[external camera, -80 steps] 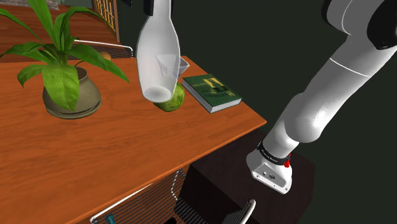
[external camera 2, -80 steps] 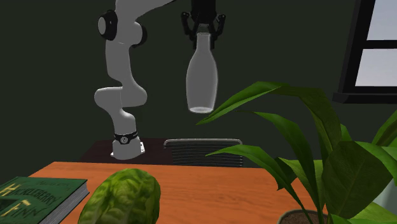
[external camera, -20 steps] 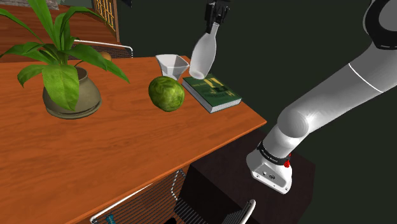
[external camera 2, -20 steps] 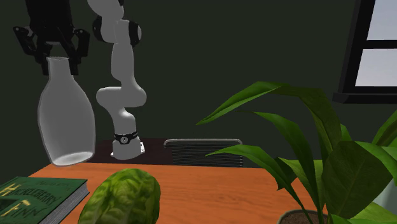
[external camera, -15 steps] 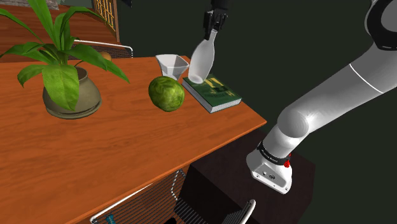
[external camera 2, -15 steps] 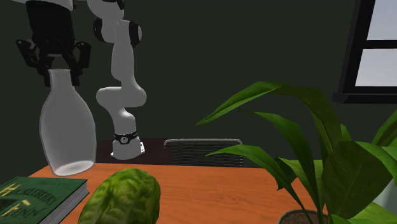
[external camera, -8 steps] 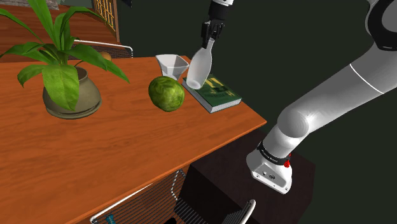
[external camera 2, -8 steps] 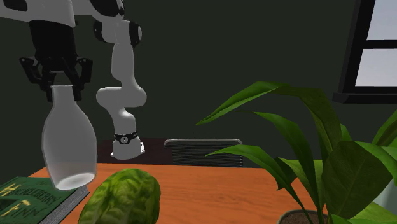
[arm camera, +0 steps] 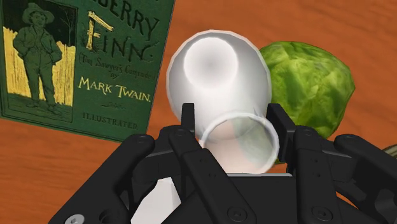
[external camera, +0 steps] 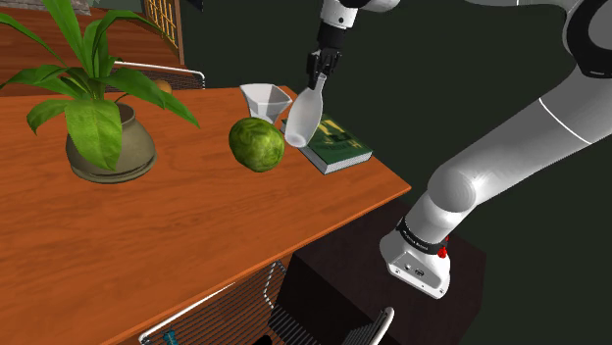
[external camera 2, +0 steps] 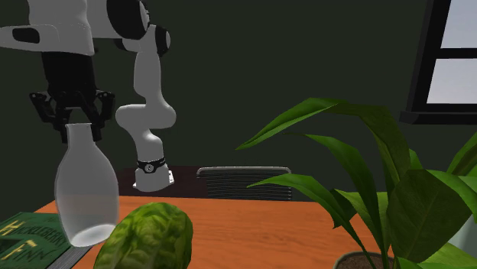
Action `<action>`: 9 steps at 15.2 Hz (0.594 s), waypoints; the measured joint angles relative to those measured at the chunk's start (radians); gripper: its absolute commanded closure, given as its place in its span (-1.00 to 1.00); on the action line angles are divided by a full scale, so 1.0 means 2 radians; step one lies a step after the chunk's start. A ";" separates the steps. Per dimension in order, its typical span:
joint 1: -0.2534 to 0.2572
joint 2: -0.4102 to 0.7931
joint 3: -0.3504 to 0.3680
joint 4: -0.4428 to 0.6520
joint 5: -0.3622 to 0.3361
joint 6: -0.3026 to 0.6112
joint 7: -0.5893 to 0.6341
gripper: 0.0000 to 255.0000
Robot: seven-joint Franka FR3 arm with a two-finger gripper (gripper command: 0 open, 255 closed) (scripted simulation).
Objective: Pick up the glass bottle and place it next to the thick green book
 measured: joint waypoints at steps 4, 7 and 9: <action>0.001 0.004 0.001 -0.022 0.000 0.026 0.001 1.00; 0.001 0.007 0.002 -0.040 0.000 0.047 0.000 1.00; 0.001 0.012 0.002 -0.048 0.000 0.060 0.001 1.00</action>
